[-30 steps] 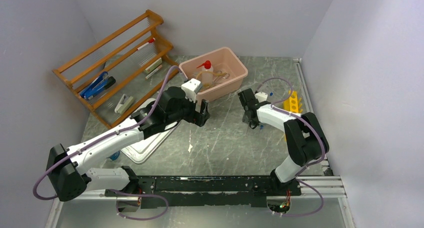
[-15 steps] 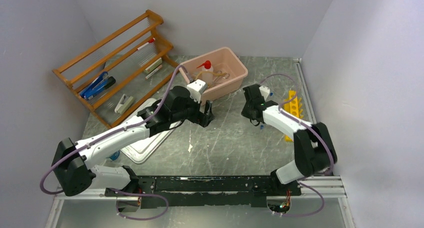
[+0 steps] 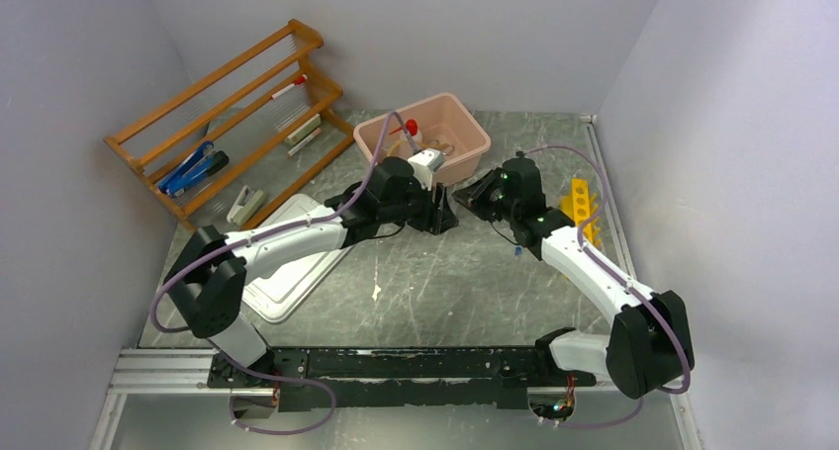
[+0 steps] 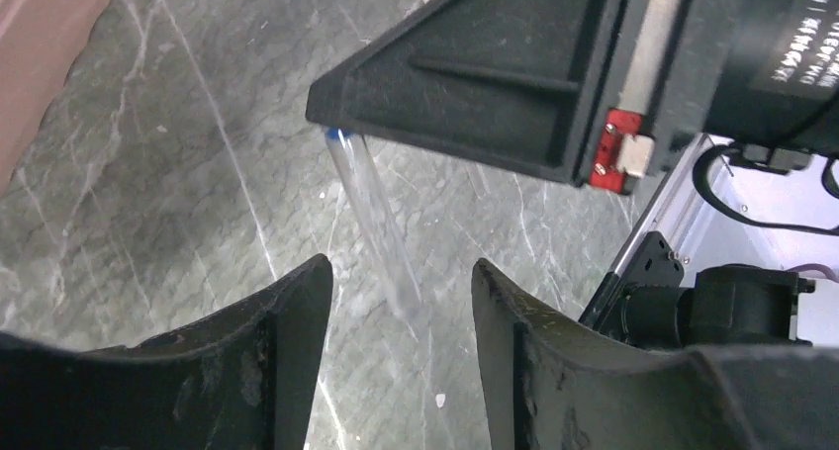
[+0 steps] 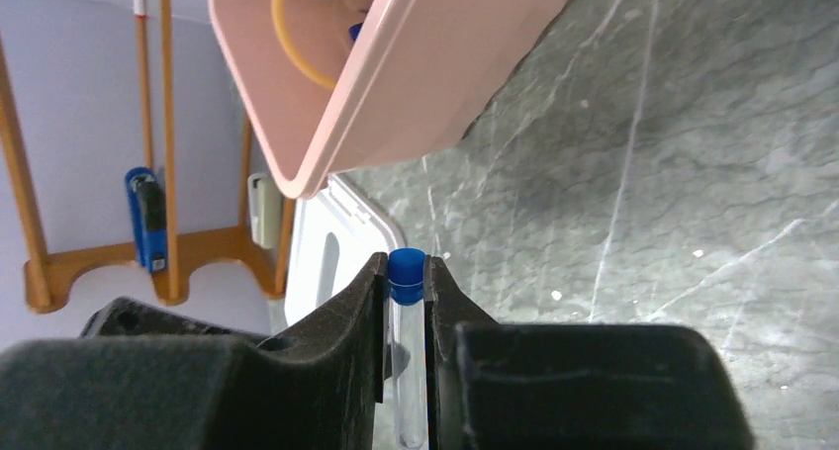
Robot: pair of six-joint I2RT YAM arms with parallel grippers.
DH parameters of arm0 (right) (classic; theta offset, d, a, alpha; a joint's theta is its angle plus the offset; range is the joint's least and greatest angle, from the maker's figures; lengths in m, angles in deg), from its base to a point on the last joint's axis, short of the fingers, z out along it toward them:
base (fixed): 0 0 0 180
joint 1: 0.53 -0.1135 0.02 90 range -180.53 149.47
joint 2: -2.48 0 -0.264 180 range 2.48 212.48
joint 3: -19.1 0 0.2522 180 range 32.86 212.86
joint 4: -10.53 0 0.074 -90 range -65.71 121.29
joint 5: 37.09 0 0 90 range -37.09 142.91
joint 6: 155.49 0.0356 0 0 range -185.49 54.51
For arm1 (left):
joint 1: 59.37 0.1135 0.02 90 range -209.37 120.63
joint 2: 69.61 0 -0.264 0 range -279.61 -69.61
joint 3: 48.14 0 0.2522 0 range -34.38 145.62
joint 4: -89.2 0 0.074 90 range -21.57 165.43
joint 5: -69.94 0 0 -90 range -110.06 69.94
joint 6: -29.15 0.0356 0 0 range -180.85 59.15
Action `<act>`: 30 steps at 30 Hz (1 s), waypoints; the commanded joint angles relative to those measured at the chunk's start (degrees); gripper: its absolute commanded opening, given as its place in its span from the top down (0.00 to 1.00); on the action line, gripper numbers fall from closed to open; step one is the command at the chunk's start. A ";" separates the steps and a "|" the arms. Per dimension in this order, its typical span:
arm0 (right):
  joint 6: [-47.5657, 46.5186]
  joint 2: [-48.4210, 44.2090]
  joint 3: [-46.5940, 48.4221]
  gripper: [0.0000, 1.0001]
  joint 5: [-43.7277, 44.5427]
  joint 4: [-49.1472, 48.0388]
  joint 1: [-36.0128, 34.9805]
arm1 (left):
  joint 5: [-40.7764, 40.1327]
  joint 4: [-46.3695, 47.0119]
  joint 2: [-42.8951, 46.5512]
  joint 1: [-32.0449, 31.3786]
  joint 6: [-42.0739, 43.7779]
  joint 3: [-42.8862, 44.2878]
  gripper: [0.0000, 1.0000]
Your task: Organize the chemistry lab equipment
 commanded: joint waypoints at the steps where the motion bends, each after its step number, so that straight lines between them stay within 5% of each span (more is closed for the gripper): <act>1: 2.54 -1.53 0.77 0.90 -4.30 -1.27 0.32 | 2.58 5.85 -1.60 0.32 -4.21 2.58 0.47; 11: -1.05 -2.67 2.05 0.82 -7.61 0.41 0.31 | 1.48 6.08 -2.61 0.31 -2.55 2.26 0.95; 14: -8.11 -0.77 7.16 0.58 -11.52 6.60 0.92 | 3.52 5.79 -1.88 0.32 2.74 2.04 0.95; 16: -13.43 0.49 10.99 0.53 -15.15 11.82 2.10 | 4.90 5.47 -0.91 0.31 6.65 1.69 0.95; 26: -25.49 0.58 15.12 0.49 -35.07 21.18 10.47 | 14.51 5.36 1.63 0.39 20.76 0.37 0.95; 30: -26.27 1.65 15.06 0.52 -36.59 22.63 10.70 | 16.99 5.66 1.40 0.39 22.01 0.32 0.95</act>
